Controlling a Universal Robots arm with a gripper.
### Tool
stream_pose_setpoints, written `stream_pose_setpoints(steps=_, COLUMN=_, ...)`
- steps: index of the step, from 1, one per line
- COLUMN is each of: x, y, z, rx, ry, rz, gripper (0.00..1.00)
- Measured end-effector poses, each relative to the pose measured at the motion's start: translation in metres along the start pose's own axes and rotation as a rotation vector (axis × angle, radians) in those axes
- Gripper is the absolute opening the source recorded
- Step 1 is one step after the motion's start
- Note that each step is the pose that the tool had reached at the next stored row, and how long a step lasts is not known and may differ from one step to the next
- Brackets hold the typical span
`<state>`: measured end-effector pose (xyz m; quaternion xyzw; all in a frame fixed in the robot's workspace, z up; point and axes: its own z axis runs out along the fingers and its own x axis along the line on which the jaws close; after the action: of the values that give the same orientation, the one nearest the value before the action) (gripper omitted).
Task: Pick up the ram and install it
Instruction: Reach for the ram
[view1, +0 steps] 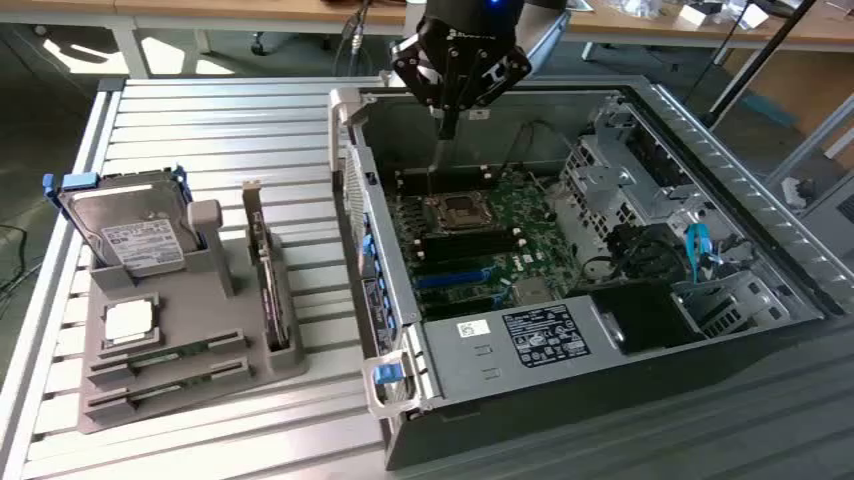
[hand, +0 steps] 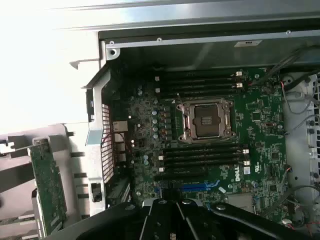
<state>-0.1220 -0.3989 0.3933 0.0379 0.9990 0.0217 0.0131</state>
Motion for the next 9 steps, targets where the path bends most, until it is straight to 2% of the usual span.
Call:
stream_pose_setpoints(steps=2, x=0.002, y=-0.0002, z=-0.0001, rx=0.0001, ry=0.0001, rz=0.000, gripper=0.11)
stream_pose_setpoints(steps=5, x=0.011, y=-0.0008, z=-0.0003, rx=0.0000, ry=0.0000, rz=0.000, gripper=0.11)
stream_pose_setpoints(steps=9, x=0.028, y=-0.0021, z=-0.0008, rx=0.0000, ry=0.0000, rz=0.000, gripper=0.11)
